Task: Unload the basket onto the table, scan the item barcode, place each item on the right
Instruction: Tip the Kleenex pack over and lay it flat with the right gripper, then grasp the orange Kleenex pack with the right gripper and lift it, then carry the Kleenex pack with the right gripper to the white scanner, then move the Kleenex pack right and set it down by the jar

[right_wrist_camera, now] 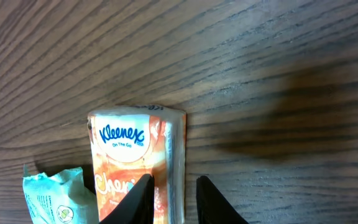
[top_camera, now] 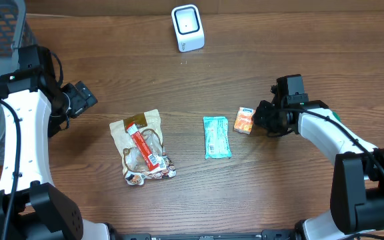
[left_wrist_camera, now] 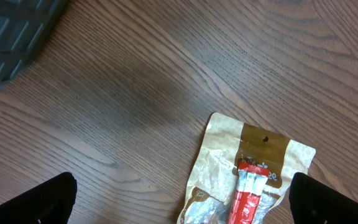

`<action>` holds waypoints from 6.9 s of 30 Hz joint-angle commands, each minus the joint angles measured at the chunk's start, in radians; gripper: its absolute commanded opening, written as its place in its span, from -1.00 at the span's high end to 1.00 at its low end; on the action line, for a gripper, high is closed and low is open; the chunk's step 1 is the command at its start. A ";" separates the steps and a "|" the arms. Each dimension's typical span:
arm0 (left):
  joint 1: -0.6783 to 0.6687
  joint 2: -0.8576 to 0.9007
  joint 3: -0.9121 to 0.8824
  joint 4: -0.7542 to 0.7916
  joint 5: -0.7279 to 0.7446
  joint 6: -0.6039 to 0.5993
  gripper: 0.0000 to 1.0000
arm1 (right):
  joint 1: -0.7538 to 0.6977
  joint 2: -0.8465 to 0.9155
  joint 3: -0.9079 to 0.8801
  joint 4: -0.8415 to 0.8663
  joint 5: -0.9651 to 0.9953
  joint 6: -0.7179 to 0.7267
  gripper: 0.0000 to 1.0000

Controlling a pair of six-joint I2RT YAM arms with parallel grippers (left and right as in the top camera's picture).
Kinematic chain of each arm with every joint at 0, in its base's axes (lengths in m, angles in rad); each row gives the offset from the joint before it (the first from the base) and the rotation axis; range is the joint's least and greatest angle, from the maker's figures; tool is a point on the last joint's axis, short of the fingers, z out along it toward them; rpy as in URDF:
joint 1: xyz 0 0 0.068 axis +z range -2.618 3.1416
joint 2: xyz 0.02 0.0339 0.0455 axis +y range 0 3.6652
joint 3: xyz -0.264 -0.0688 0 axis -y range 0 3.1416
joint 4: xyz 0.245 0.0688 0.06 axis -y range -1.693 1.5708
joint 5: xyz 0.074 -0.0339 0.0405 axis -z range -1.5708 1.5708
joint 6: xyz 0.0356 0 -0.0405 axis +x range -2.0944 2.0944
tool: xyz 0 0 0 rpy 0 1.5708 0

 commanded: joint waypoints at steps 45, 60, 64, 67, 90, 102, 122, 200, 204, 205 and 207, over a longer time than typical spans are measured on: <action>-0.007 0.000 0.021 0.002 -0.004 0.019 -1.00 | 0.060 0.006 -0.066 0.075 0.015 0.110 0.49; -0.007 0.000 0.021 0.002 -0.004 0.019 -1.00 | 0.058 0.034 -0.065 0.075 -0.010 0.135 0.72; -0.007 0.000 0.021 0.002 -0.004 0.019 -1.00 | 0.057 0.034 -0.064 0.074 -0.039 0.134 0.72; -0.007 0.000 0.021 0.002 -0.004 0.019 -1.00 | 0.049 0.033 -0.061 0.075 -0.039 0.130 0.93; -0.007 0.000 0.021 0.002 -0.004 0.019 -1.00 | 0.026 0.054 1.216 -0.772 0.112 -0.084 0.93; -0.007 0.000 0.021 0.002 -0.004 0.019 -1.00 | 0.230 0.310 1.481 -0.661 0.436 -0.345 0.93; -0.007 0.000 0.021 0.002 -0.004 0.019 -1.00 | 0.386 0.784 1.479 -0.013 0.741 -1.082 0.93; -0.007 0.000 0.021 0.002 -0.004 0.019 -0.99 | -0.140 0.129 0.538 -0.707 0.448 -0.233 0.03; -0.007 0.000 0.021 0.002 -0.004 0.019 -0.99 | -0.140 0.129 0.489 -0.624 0.436 -0.232 -0.04; -0.007 0.000 0.021 0.002 -0.004 0.019 -1.00 | -0.140 0.129 0.488 -0.613 0.403 -0.232 -0.05; -0.007 0.000 0.021 0.002 -0.004 0.019 -0.99 | -0.135 0.129 0.488 -0.588 0.275 -0.232 -0.04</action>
